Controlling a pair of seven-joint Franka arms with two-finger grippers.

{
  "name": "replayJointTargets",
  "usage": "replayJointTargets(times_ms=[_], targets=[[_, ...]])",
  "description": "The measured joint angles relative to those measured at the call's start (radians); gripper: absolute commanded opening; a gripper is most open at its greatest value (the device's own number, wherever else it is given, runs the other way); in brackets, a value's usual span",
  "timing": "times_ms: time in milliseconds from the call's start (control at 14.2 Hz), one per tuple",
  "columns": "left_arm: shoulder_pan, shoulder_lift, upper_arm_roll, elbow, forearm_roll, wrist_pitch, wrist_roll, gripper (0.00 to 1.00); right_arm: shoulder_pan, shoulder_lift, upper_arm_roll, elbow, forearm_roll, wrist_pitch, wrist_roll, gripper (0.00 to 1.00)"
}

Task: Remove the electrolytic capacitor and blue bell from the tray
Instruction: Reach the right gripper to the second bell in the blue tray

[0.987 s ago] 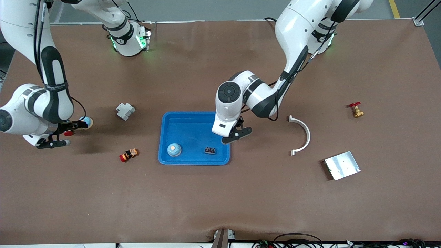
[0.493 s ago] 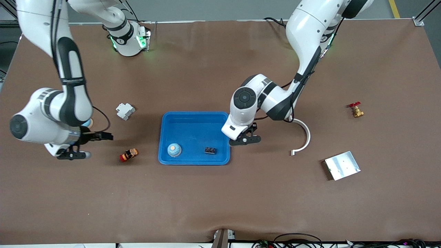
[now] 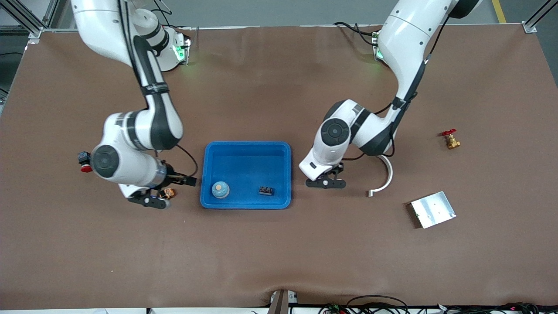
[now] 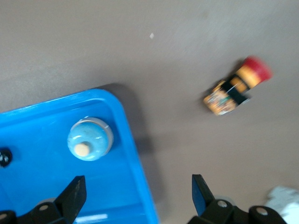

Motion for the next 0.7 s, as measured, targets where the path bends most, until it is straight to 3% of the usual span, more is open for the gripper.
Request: replayJointTargets(times_ms=[211, 352, 705], targets=[[0.152, -0.045, -0.095, -0.055, 0.000, 0.000, 0.122, 0.00, 0.045, 0.082, 0.019, 0.067, 0.000, 0.015, 0.268, 1.00], [0.237, -0.070, -0.146, -0.092, 0.000, 0.000, 0.197, 0.00, 0.068, 0.114, 0.034, 0.084, 0.000, 0.096, 0.424, 1.00], [0.259, -0.076, -0.170, -0.134, 0.000, 0.001, 0.239, 0.00, 0.074, 0.151, 0.065, 0.088, 0.000, 0.169, 0.629, 1.00]])
